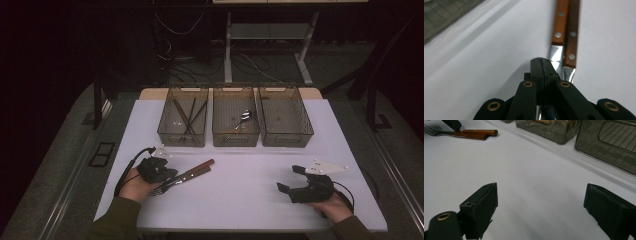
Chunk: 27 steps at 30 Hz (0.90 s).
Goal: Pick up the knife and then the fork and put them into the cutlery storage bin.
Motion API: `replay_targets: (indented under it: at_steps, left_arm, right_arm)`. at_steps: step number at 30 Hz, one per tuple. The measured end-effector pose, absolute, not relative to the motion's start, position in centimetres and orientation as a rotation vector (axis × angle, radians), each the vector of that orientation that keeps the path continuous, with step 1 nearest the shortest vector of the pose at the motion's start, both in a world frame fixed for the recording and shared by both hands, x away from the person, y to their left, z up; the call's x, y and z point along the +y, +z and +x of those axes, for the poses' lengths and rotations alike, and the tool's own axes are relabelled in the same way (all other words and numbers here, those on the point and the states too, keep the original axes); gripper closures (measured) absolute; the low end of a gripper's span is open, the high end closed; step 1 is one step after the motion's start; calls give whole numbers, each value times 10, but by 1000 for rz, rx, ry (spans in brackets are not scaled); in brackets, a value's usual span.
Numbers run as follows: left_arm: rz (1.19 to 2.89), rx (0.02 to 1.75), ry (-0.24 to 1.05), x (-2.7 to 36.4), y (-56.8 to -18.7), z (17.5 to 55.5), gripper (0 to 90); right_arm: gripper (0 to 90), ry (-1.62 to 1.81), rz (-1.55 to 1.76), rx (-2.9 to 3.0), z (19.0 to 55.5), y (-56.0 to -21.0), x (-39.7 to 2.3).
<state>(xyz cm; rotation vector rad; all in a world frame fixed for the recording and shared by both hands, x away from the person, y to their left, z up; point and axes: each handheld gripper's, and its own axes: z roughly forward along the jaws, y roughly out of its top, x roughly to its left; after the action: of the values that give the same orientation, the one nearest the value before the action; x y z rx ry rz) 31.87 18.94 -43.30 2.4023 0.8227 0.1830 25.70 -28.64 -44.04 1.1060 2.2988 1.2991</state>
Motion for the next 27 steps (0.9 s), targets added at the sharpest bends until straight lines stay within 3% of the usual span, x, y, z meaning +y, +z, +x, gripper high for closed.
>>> replay_targets:
  at_steps: [7, 17, 27]
  left_arm:
    - [2396, 824, 197, 188, -433, 316, 878]
    - [2279, 773, 207, 175, -420, 305, 740]
    - [2330, 742, 221, 162, -429, 298, 665]
  right_arm:
    - [121, 1298, 1102, 2300, 257, -440, -286]
    - [121, 1298, 1098, 2300, 257, -440, -286]
    - [121, 1301, 1101, 2300, 256, -440, -286]
